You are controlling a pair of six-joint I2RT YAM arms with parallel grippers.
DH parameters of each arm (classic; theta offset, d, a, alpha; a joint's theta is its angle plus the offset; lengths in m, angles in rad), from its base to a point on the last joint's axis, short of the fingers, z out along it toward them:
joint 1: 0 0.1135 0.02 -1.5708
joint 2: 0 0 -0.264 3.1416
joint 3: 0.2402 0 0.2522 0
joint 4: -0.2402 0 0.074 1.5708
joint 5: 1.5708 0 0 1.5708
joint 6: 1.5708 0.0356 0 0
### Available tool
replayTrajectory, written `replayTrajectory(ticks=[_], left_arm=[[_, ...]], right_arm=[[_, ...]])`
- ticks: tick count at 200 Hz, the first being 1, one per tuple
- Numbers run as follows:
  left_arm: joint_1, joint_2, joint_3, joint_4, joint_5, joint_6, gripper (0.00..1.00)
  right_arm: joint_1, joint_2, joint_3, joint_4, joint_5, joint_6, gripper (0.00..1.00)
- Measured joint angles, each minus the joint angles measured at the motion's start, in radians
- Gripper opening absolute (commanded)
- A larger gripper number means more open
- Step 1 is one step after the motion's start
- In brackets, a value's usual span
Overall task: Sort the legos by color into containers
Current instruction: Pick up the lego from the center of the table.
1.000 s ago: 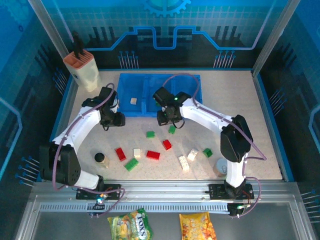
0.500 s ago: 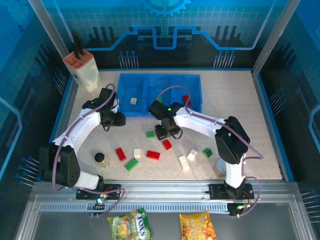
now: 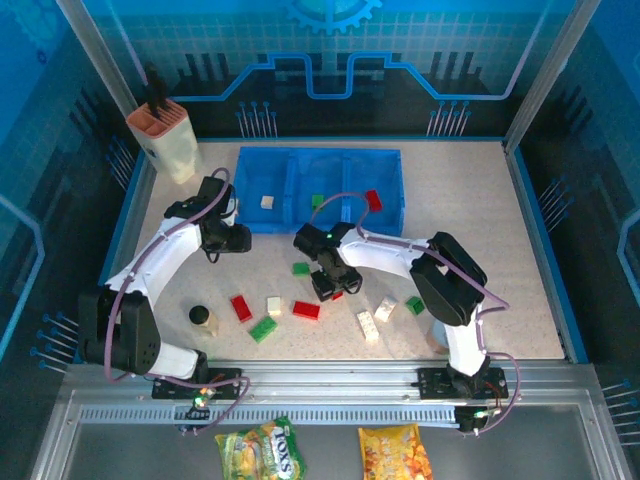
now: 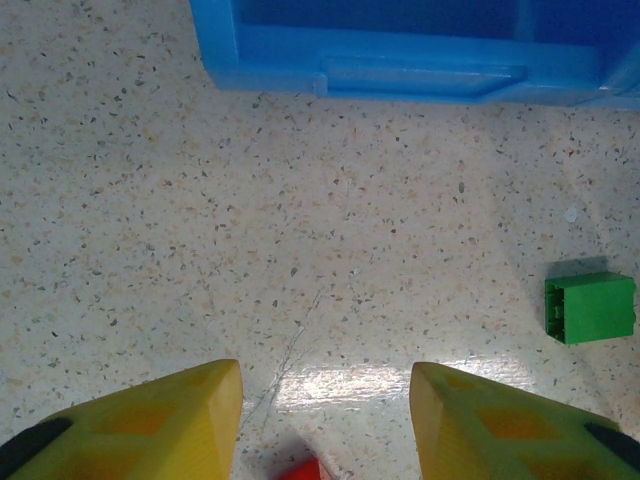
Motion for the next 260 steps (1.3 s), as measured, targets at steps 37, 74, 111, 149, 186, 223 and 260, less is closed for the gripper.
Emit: replayTrajectory(ticks=[37, 74, 111, 149, 186, 223, 260], left_arm=[[0.0, -0.005, 0.0, 0.0, 0.0, 0.0, 0.49], [0.0, -0.006, 0.0, 0.0, 0.0, 0.0, 0.48], [0.0, -0.006, 0.0, 0.0, 0.0, 0.0, 0.48], [0.0, -0.006, 0.0, 0.0, 0.0, 0.0, 0.48], [0.001, -0.006, 0.0, 0.0, 0.0, 0.0, 0.48], [0.001, -0.006, 0.0, 0.0, 0.0, 0.0, 0.48], [0.003, -0.006, 0.0, 0.0, 0.0, 0.0, 0.48]], right_arm=[[0.0, 0.003, -0.005, 0.003, 0.001, 0.007, 0.45], [0.0, 0.003, -0.005, 0.002, 0.004, 0.013, 0.4], [0.0, 0.003, -0.005, 0.002, 0.008, 0.02, 0.38], [0.0, 0.0, -0.005, -0.005, 0.012, 0.024, 0.36], [0.0, -0.021, -0.005, -0.024, 0.012, 0.029, 0.35], [-0.006, -0.08, -0.005, -0.047, 0.012, 0.031, 0.35], [-0.046, -0.139, -0.005, -0.072, 0.011, 0.027, 0.35]])
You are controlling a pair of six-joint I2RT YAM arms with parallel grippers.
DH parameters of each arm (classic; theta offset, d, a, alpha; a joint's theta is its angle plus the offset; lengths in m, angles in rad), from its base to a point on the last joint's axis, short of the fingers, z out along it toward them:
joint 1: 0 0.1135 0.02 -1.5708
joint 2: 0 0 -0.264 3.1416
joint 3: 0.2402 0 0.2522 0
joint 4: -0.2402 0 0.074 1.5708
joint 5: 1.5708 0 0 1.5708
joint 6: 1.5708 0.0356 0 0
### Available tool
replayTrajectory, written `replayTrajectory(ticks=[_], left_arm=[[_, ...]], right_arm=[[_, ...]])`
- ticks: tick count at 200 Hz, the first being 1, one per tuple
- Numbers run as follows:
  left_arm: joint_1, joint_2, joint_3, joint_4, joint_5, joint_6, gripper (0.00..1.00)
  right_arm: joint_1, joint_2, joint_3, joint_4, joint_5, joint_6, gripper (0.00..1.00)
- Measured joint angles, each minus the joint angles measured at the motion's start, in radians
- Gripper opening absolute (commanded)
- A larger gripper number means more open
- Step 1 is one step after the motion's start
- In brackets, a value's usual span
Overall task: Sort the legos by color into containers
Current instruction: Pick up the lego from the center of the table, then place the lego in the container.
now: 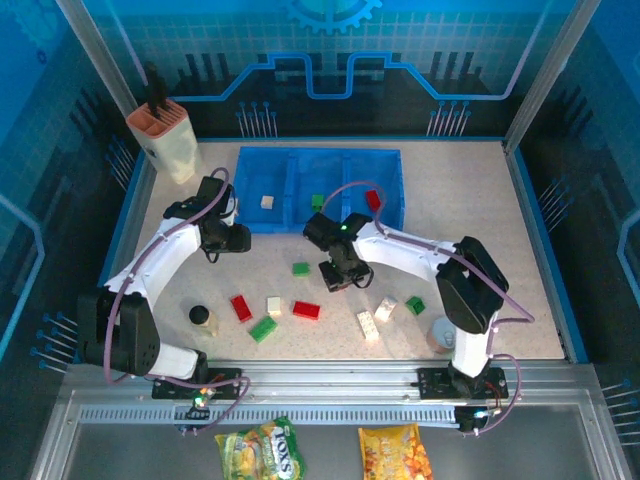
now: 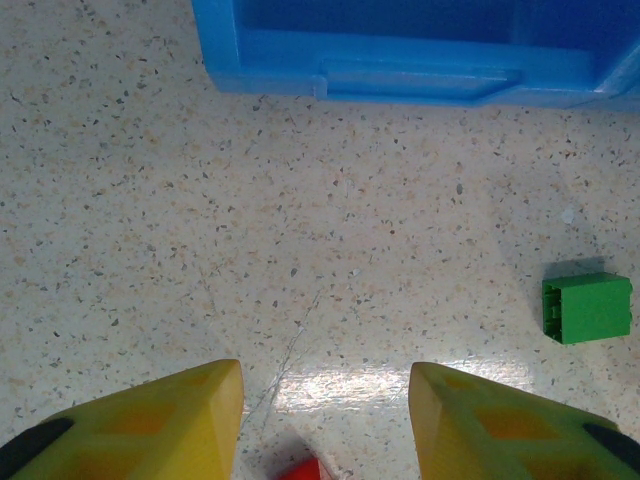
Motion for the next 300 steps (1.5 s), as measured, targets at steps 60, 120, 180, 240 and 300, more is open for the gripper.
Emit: replayTrajectory(ticks=[60, 120, 180, 240, 300], left_arm=[[0.003, 0.0, 0.0, 0.0, 0.0, 0.0, 0.48], [0.003, -0.002, 0.0, 0.0, 0.0, 0.0, 0.48], [0.003, -0.008, 0.0, 0.0, 0.004, 0.0, 0.48], [0.003, -0.008, -0.001, 0.001, 0.005, 0.0, 0.48], [0.003, -0.008, -0.001, 0.004, 0.011, 0.0, 0.48]], right_arm=[[-0.139, -0.06, 0.002, -0.026, 0.001, -0.043, 0.35], [-0.285, -0.049, 0.118, -0.055, 0.0, -0.113, 0.35], [-0.38, 0.108, 0.34, -0.053, -0.013, -0.151, 0.33], [-0.446, 0.336, 0.563, -0.05, -0.05, -0.159, 0.33], [-0.481, 0.52, 0.751, -0.054, -0.081, -0.158, 0.33]])
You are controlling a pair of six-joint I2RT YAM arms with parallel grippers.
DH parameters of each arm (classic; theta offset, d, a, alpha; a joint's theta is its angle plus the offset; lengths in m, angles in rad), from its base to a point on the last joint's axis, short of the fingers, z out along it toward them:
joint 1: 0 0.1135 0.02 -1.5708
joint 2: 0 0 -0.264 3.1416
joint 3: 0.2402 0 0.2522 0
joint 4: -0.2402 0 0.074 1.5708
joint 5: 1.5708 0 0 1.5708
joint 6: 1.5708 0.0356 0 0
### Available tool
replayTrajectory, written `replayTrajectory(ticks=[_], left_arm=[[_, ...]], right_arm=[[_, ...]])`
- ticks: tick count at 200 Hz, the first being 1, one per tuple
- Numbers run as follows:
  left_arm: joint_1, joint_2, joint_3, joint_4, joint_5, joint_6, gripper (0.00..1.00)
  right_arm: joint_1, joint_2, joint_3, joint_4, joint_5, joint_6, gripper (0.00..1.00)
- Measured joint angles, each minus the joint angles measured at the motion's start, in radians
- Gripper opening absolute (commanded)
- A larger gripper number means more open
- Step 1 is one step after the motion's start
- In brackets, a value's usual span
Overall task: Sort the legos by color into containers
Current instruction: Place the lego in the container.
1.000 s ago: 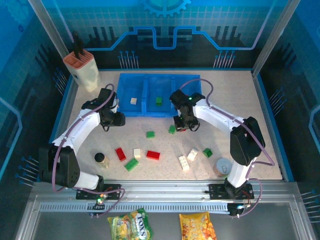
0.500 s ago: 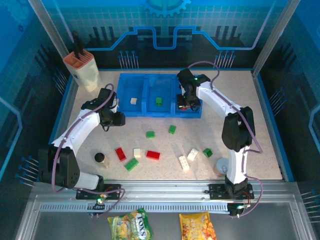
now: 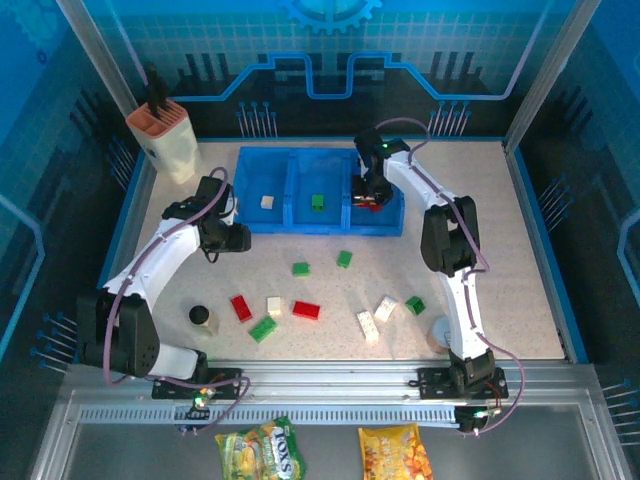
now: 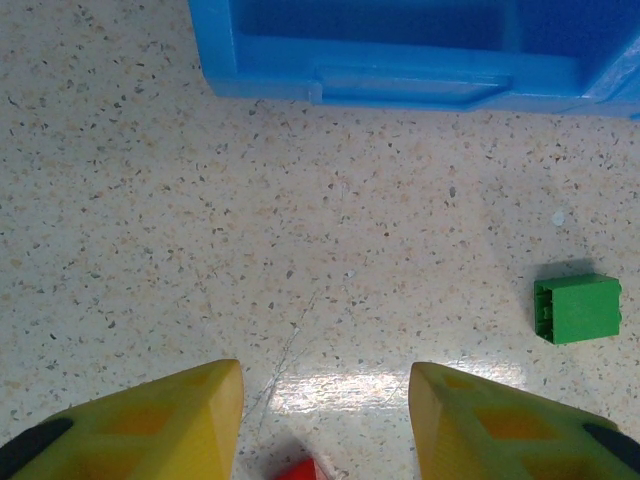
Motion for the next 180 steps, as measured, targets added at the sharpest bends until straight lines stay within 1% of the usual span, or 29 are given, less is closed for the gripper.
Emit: replayTrajectory(ticks=[40, 60, 84, 137, 180], left_arm=[[0.0, 0.0, 0.0, 0.006, 0.0, 0.0, 0.48], [0.0, 0.0, 0.0, 0.007, 0.0, 0.0, 0.48], [0.0, 0.0, 0.0, 0.007, 0.0, 0.0, 0.48], [0.0, 0.0, 0.0, 0.007, 0.0, 0.0, 0.48], [0.0, 0.0, 0.0, 0.007, 0.0, 0.0, 0.48]], right_arm=[[-0.013, 0.085, 0.087, -0.007, -0.01, 0.0, 0.33], [-0.013, 0.108, 0.103, -0.012, -0.01, 0.001, 0.35], [-0.016, 0.115, 0.114, -0.019, -0.01, 0.0, 0.39], [-0.016, 0.115, 0.124, -0.035, -0.006, 0.003, 0.43], [-0.017, 0.111, 0.13, -0.047, -0.005, 0.003, 0.43]])
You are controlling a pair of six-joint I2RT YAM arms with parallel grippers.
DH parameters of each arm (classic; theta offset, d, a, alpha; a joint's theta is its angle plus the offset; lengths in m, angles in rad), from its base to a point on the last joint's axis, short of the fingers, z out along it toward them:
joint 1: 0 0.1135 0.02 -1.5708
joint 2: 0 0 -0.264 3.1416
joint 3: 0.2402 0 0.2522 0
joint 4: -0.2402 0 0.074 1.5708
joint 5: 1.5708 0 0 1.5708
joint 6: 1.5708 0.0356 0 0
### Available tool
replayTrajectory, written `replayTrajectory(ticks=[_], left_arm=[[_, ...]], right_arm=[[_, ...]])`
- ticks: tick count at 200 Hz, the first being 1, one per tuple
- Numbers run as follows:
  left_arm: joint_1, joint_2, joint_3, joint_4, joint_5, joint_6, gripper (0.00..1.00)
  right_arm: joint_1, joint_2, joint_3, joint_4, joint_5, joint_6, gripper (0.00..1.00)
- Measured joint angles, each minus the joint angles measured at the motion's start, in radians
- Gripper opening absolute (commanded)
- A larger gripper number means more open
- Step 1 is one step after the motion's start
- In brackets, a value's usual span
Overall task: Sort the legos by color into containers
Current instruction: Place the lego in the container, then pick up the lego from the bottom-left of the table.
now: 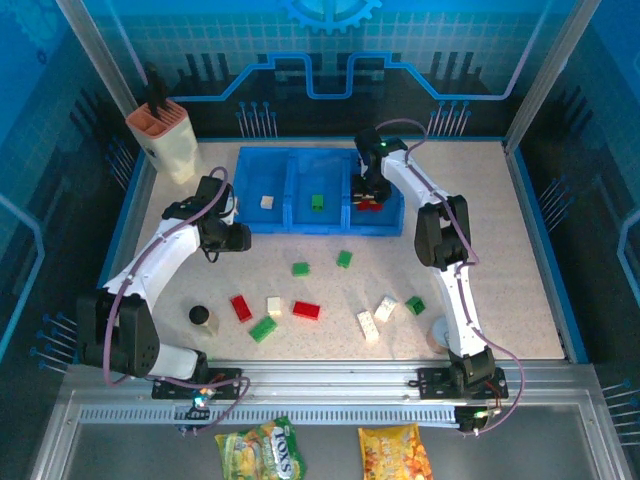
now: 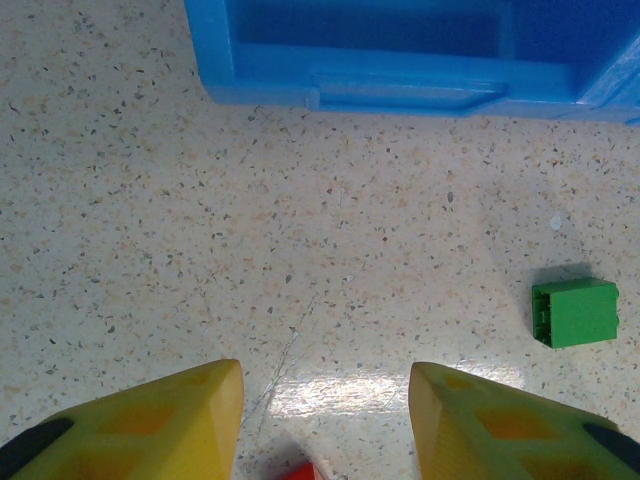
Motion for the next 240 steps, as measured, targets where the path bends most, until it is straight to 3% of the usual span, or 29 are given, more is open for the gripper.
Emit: replayTrajectory(ticks=[61, 115, 171, 240], left_arm=[[0.0, 0.0, 0.0, -0.002, 0.001, -0.003, 0.48], [-0.005, -0.014, 0.0, -0.06, 0.001, -0.043, 0.49], [-0.055, -0.056, -0.029, -0.117, 0.001, -0.204, 0.49], [-0.166, -0.13, -0.211, -0.14, -0.026, -0.453, 0.51]], right_arm=[[0.002, -0.107, -0.037, -0.017, 0.007, 0.0, 0.43], [0.011, -0.297, -0.194, -0.001, 0.011, 0.0, 0.43], [0.021, -0.448, -0.411, 0.047, 0.012, 0.001, 0.43], [0.021, -0.58, -0.594, 0.097, 0.011, 0.001, 0.42]])
